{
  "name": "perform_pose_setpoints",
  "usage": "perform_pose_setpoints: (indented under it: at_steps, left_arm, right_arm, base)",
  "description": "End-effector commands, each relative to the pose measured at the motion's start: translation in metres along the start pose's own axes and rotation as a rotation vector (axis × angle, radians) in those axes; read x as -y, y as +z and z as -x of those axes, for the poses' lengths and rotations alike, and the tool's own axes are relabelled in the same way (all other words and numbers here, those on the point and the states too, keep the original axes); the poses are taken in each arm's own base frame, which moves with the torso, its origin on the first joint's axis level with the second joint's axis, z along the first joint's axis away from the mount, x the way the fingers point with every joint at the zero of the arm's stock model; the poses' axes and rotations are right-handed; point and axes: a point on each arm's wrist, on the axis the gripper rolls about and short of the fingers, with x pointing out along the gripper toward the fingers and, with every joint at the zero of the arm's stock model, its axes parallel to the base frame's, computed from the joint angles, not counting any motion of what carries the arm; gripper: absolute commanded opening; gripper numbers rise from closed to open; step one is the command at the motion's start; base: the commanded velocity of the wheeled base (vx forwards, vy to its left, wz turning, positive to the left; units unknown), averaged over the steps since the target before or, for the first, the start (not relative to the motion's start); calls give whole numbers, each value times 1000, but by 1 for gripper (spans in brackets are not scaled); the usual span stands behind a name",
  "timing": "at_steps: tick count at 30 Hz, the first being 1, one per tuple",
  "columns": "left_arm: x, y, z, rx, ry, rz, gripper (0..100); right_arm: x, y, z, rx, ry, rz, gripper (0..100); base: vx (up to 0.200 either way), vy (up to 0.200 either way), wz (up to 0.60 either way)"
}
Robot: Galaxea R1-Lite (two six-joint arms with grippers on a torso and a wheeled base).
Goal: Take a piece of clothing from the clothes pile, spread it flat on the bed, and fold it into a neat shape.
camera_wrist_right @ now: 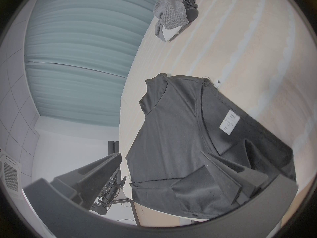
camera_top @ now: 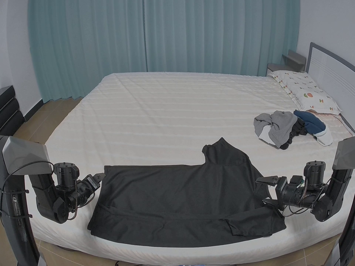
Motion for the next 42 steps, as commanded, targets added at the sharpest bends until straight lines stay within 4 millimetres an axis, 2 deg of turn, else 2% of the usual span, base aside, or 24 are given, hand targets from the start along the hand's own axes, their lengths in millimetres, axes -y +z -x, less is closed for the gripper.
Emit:
perform_pose_setpoints:
  at_steps: [1, 10, 22, 25, 30, 40, 42]
  left_arm:
    - [0, 1, 0, 3, -2, 0, 100]
    - [8, 10, -3, 30, -25, -1, 100]
    - [19, 24, -24, 9, 0, 4, 100]
    - [21, 26, -25, 16, -9, 1, 100]
    - [26, 32, -33, 39, -31, -1, 100]
    - [38, 49, -81, -16, 12, 2, 100]
    - [38, 50, -84, -16, 12, 1, 100]
  right_arm:
    - [0, -1, 1, -1, -1, 0, 100]
    - [1, -1, 0, -5, -4, -2, 100]
    - [2, -2, 0, -7, -7, -4, 100]
    - [2, -1, 0, -4, -7, -5, 100]
    - [2, -1, 0, -6, -8, -5, 100]
    - [2, -1, 0, -4, -8, -5, 100]
    - [2, -1, 0, -4, -8, -5, 100]
  base:
    - [0, 0, 0]
    - [0, 0, 0]
    - [0, 0, 0]
    - [-200, 0, 0]
    - [0, 0, 0]
    - [0, 0, 0]
    - [0, 0, 0]
